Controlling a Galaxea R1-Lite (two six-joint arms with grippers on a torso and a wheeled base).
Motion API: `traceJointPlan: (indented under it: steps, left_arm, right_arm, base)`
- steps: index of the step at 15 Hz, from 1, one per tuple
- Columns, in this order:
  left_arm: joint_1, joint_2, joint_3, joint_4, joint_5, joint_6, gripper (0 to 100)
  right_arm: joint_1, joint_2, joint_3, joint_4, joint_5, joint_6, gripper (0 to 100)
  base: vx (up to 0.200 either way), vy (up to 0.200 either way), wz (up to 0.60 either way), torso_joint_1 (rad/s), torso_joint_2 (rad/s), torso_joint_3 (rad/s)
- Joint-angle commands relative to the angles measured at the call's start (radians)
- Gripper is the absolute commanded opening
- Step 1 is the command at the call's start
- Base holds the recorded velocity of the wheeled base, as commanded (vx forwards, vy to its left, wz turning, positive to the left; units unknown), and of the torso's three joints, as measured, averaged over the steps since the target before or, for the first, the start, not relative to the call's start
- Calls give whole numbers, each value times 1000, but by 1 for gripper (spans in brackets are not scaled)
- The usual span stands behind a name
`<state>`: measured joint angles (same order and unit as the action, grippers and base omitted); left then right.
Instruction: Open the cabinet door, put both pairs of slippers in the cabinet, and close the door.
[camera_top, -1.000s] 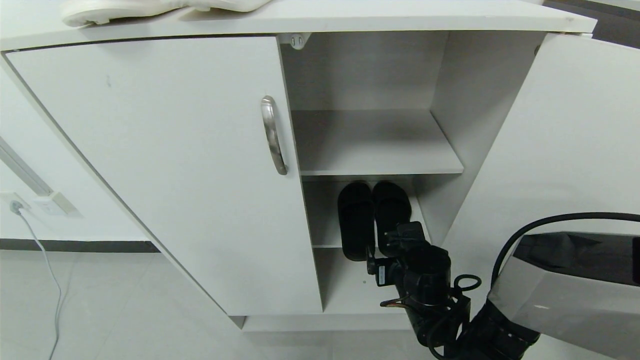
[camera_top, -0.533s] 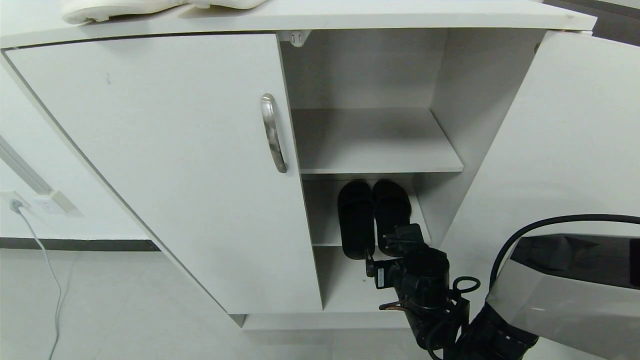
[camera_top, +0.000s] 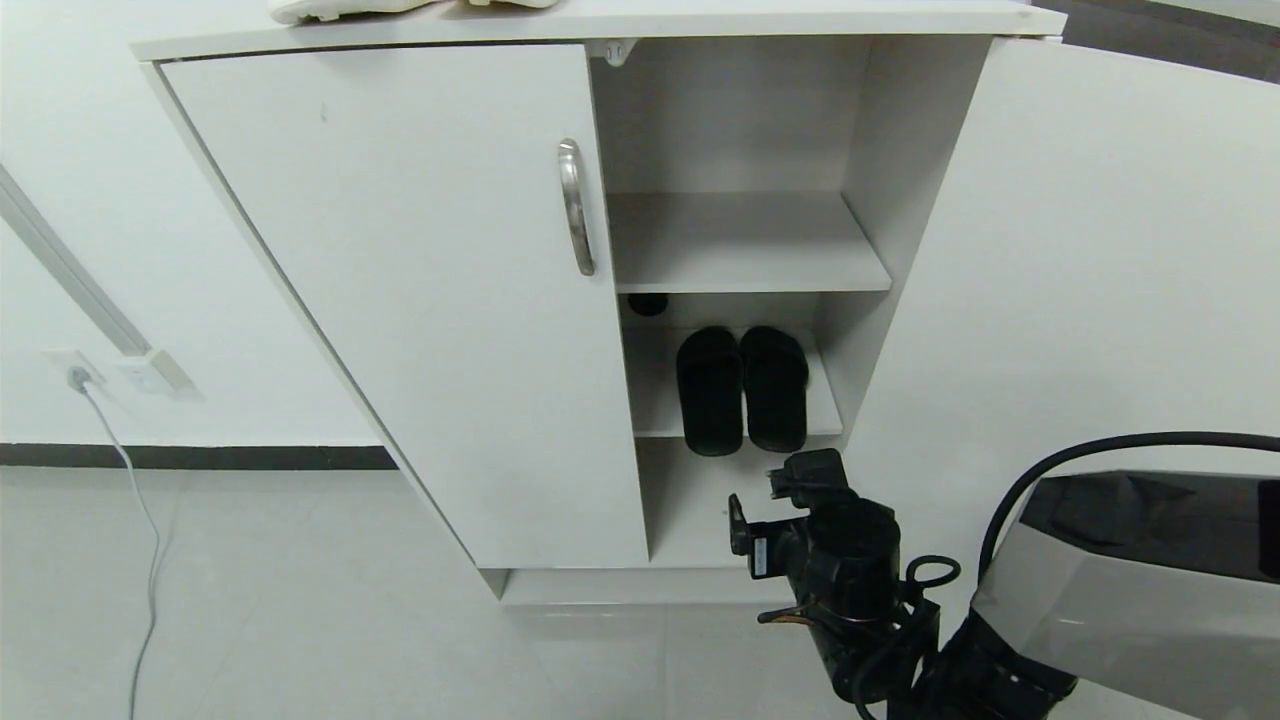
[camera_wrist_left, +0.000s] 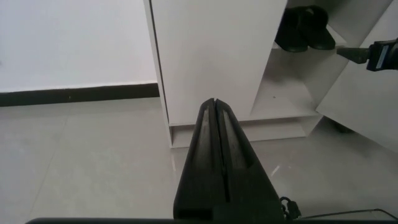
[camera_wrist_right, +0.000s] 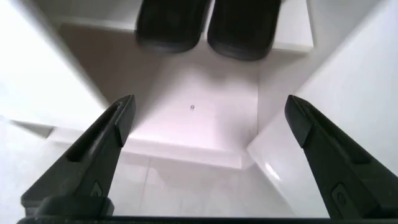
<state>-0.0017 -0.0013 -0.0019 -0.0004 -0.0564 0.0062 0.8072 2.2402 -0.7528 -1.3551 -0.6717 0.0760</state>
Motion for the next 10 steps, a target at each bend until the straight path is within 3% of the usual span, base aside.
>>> traceJointPlan:
  steps: [1, 10]
  left_arm:
    - [0, 1, 0, -1, 0, 0, 0]
    - [0, 1, 0, 0, 0, 0, 0]
  right_arm:
    - [0, 4, 4, 1, 0, 1, 100]
    - [-2, 9, 12, -10, -2, -1, 100]
  base:
    - [0, 0, 0, 0, 0, 0]
    - [0, 0, 0, 0, 0, 0]
